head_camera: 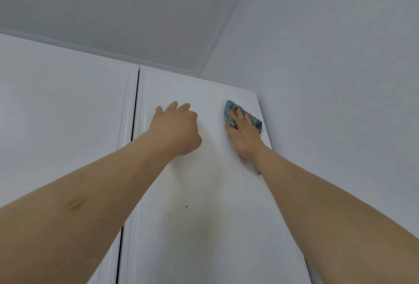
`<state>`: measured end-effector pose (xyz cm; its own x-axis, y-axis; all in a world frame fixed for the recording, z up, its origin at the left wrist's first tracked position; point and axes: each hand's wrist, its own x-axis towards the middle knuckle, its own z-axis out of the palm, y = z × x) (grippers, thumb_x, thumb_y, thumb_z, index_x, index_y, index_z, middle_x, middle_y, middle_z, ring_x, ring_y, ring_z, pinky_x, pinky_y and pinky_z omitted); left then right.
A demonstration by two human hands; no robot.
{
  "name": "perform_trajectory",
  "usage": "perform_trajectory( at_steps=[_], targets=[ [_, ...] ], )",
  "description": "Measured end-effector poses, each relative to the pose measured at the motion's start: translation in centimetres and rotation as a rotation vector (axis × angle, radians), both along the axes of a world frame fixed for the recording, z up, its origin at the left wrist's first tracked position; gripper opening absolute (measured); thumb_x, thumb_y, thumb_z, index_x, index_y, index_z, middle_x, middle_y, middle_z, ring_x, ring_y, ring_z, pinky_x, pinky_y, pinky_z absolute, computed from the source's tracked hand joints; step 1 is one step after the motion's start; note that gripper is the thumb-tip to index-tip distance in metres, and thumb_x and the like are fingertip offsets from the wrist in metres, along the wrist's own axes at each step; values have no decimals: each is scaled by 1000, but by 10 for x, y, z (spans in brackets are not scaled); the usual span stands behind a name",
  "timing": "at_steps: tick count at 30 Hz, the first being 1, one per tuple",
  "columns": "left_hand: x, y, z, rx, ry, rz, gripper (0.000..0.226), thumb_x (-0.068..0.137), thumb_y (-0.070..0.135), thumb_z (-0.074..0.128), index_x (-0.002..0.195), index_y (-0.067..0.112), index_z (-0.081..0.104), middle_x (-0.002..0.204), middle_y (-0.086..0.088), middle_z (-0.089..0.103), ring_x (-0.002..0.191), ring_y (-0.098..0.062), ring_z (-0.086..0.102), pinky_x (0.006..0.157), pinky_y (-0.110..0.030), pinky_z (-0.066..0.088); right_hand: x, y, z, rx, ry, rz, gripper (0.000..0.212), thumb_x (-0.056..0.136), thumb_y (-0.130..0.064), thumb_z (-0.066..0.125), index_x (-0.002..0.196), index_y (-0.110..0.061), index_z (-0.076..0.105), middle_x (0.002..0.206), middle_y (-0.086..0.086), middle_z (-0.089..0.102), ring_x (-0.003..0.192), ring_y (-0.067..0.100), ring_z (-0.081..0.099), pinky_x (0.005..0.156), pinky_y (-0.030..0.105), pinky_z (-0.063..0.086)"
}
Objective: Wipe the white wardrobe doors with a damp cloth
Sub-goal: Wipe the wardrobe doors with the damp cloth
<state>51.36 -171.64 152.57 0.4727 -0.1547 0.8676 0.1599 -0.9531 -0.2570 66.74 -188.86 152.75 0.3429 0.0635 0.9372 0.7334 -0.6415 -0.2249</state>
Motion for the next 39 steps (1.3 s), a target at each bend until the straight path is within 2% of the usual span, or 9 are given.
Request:
perform_trajectory(
  at_steps=[2, 5, 9, 18, 20, 23, 27, 33, 39],
  targets=[
    [3, 4, 3, 20, -12, 44, 56, 86, 26, 48, 143, 24, 50, 153, -2, 37, 145, -29, 26, 121, -54, 19, 13, -14, 5, 79, 24, -24, 57, 108, -41, 29, 161, -35, 8, 169, -8, 0, 156, 18, -5, 125, 46, 0],
    [6, 10, 3, 87, -73, 60, 43, 80, 26, 46, 121, 26, 61, 113, 4, 50, 114, -23, 45, 102, -44, 38, 22, -22, 25, 127, 64, -82, 58, 108, -41, 25, 162, -31, 5, 170, -6, 0, 156, 20, -5, 125, 48, 3],
    [9, 13, 10, 95, -103, 41, 36, 81, 27, 45, 110, 29, 65, 103, 9, 53, 107, -21, 49, 85, -35, 38, 23, -19, 56, 172, 89, -120, 59, 107, -42, 23, 162, -32, 3, 170, -4, -1, 156, 21, -4, 124, 50, 2],
    [3, 14, 10, 77, -133, 49, 36, 81, 23, 45, 112, 25, 63, 110, 4, 60, 105, -25, 55, 82, -37, 42, -11, 23, 77, -5, -53, -68, 55, 107, -45, 25, 160, -39, 10, 169, -10, 1, 156, 15, -3, 124, 48, 3],
    [0, 12, 9, 9, -176, 7, 38, 84, 20, 48, 121, 20, 57, 110, -2, 64, 100, -27, 59, 77, -36, 41, -21, 40, 63, -115, -129, -52, 55, 107, -45, 28, 159, -39, 12, 169, -11, 1, 155, 13, -4, 124, 46, 2],
    [-5, 12, 6, -116, -254, -126, 46, 91, 17, 49, 137, 12, 47, 124, -8, 61, 108, -31, 60, 80, -38, 45, -27, 57, 30, -232, -220, 3, 54, 107, -46, 31, 158, -43, 16, 169, -13, 3, 155, 12, -5, 124, 45, -1],
    [-10, 13, -1, -79, -294, -213, 52, 90, 10, 51, 142, 14, 48, 139, -8, 53, 121, -30, 54, 91, -42, 47, -37, 66, -27, -297, -248, 54, 53, 106, -50, 33, 157, -45, 19, 168, -14, 5, 155, 11, -5, 123, 42, -3],
    [-21, 21, -22, -49, -206, -157, 47, 90, 8, 51, 136, 18, 57, 135, -4, 57, 120, -27, 56, 93, -43, 51, -39, 55, -89, -443, -285, 28, 54, 106, -41, 37, 157, -44, 18, 168, -15, 5, 155, 10, -4, 122, 36, -3],
    [-36, 46, -50, 32, -183, 25, 39, 79, 2, 50, 115, 2, 65, 121, -14, 60, 105, -35, 60, 92, -47, 50, -20, 20, -57, -162, -47, -15, 56, 108, -42, 32, 161, -36, 14, 169, -9, 2, 156, 17, -4, 125, 47, 4]
  ],
)
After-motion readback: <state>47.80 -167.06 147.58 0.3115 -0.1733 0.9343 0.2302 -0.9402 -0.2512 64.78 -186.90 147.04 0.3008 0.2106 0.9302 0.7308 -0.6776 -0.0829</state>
